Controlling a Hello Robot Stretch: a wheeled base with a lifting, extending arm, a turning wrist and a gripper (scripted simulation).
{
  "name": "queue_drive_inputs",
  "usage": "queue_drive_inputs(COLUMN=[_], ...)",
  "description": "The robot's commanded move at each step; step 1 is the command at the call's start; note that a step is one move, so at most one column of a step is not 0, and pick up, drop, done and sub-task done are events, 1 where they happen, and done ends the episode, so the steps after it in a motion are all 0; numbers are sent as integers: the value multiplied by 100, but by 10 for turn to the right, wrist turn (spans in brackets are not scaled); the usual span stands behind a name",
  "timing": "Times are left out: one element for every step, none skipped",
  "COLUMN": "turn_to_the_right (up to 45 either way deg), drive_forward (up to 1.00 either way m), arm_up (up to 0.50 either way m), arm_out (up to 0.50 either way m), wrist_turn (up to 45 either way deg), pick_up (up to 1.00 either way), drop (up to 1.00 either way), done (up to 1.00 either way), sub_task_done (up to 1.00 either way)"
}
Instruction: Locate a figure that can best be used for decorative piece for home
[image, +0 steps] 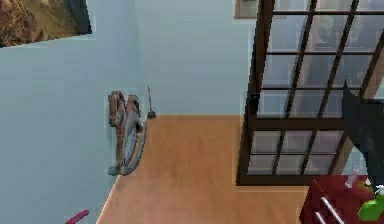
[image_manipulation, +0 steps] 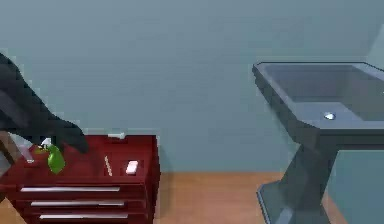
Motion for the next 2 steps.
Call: queue_drive_inputs(turn_to_the_right=[0, 0], drive_forward=[100, 80], arm_up=[0, 0], arm_out=[0, 0], wrist_turn=[0, 0], pick_up=[0, 0], drop=[0, 0], done=[0, 0], sub_task_done=[0, 0])
